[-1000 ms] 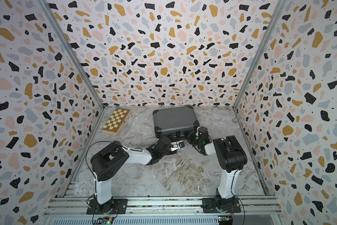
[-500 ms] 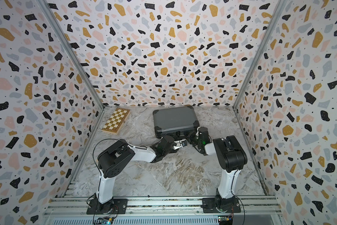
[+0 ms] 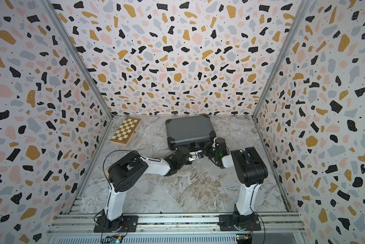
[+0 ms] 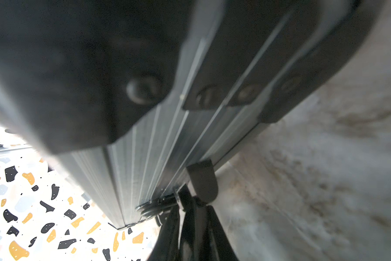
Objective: Open the poker set cases
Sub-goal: Pick up the poker set case from the center of the board.
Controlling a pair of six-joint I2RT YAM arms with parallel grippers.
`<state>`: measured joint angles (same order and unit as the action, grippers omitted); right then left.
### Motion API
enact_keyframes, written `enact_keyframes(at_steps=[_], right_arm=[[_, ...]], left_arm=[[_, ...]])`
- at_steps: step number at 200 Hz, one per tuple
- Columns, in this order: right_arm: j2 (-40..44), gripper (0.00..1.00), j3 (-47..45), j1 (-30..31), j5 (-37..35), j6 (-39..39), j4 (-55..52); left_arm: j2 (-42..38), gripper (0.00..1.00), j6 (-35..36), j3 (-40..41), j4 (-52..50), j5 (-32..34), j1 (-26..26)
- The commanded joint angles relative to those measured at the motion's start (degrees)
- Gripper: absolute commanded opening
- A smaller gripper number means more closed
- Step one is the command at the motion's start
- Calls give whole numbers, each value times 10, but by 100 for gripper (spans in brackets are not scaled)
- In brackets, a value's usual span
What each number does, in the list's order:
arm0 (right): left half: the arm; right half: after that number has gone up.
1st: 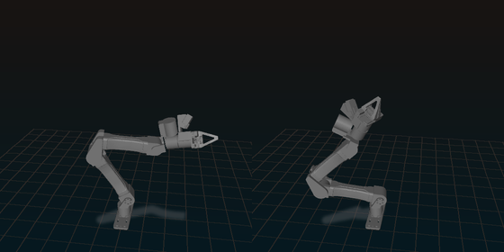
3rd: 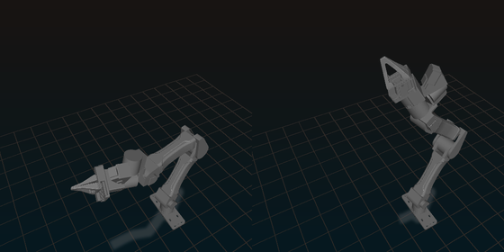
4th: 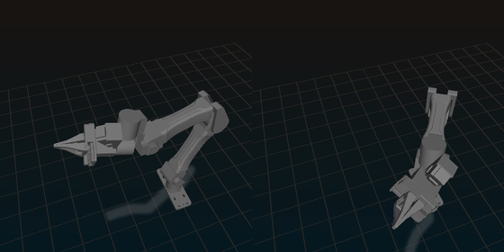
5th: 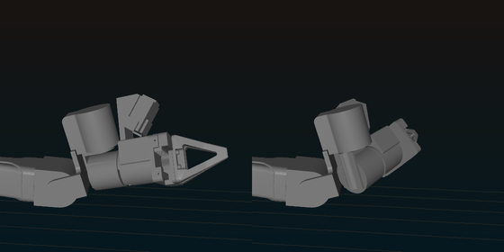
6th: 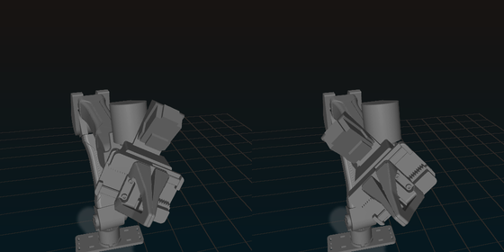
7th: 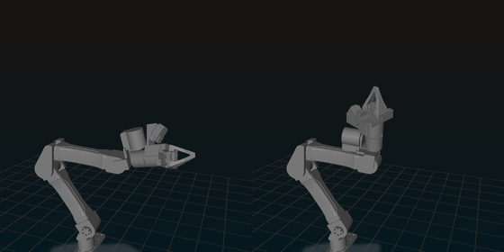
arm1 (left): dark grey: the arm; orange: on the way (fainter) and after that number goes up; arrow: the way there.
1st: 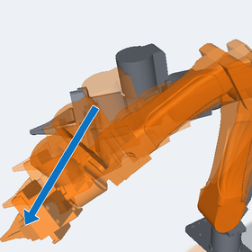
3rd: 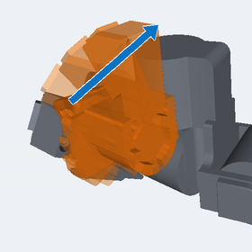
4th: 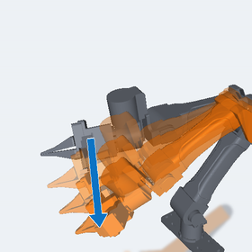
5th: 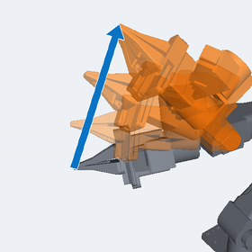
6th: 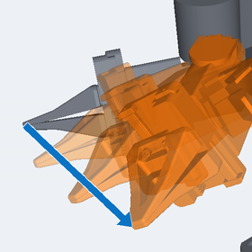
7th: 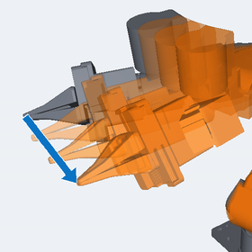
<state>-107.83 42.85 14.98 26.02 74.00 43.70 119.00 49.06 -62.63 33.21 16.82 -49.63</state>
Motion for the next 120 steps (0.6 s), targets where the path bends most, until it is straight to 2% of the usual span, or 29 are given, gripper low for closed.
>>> enact_keyframes(at_steps=[1,37,60,76,97,120], right_arm=[[25,10,21,-3,54,-20,45],[35,12,26,-7,57,-25,29],[43,13,29,-12,61,-27,21],[50,15,32,-18,68,-29,12],[64,19,36,-27,76,-29,2],[81,22,39,-29,80,-31,-13]], left_arm=[[15,0,-34,-5,7,-15,-2],[7,0,-22,1,7,-19,-2],[-20,0,-32,2,-29,-41,-3],[-47,0,-78,-27,-115,-46,-2],[-59,0,-145,-114,-291,-30,-3],[-75,0,-172,-135,-329,-43,-2]])
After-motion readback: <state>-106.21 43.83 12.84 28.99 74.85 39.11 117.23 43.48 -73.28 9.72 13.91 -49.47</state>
